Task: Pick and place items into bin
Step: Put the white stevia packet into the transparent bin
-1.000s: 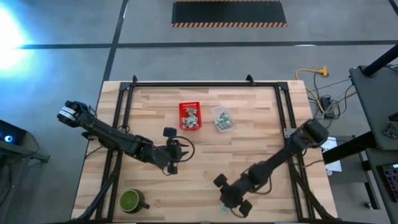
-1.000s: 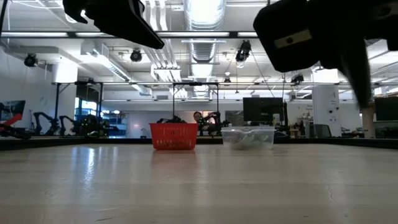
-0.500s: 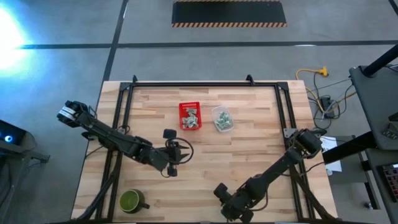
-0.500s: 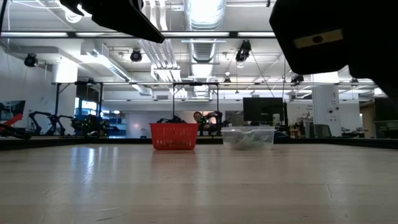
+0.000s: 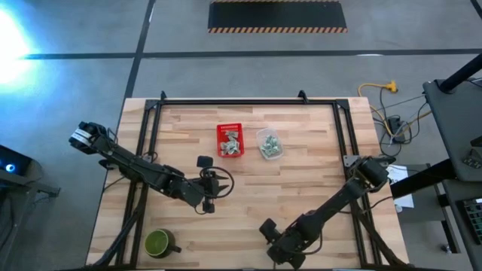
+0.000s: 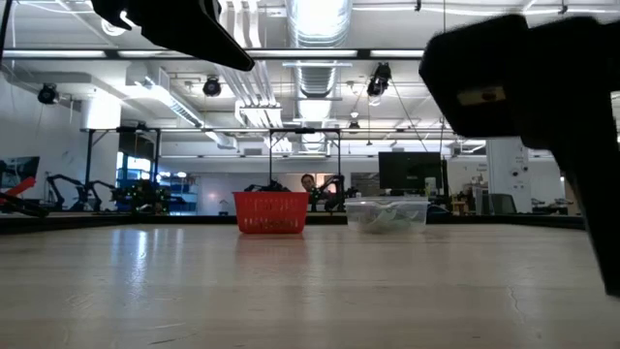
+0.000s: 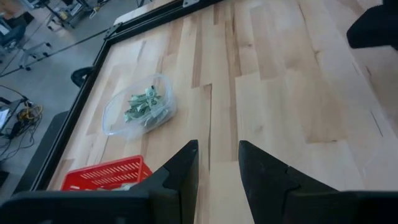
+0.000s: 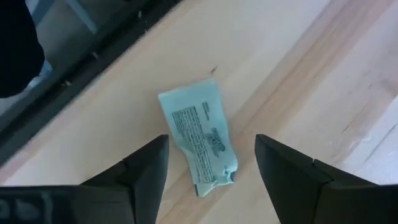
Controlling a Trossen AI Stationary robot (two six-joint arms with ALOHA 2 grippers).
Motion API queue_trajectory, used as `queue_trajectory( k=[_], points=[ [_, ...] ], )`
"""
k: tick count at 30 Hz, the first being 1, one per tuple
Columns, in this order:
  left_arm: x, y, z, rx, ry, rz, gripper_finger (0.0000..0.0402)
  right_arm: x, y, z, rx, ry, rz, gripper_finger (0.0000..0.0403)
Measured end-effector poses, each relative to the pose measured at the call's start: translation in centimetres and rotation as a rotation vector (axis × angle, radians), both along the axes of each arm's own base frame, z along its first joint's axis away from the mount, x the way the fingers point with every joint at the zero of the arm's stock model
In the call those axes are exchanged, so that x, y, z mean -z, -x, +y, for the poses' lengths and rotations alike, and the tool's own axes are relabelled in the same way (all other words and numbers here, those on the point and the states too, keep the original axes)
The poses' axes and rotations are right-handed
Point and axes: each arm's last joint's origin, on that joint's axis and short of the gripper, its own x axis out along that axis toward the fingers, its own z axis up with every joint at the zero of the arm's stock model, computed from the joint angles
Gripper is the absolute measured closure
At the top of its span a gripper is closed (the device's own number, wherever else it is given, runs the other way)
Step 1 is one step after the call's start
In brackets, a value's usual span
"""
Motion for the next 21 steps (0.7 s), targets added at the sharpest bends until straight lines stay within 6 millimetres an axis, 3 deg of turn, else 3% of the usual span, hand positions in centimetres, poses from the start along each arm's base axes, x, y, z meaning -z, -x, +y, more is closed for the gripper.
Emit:
queue_trajectory(
  k=[10, 21],
  points=[
    [0.02, 0.01, 0.01, 0.000, -0.001, 0.000, 0.0304, 1.04, -0.20, -0.13, 0.061, -0.015, 0.053, 0.0200],
    [-0.01, 0.00, 0.01, -0.001, -0.002, -0.001, 0.0304, 0.74, -0.14, -0.29, 0.075, -0.029, 0.063, 0.0271]
  ],
)
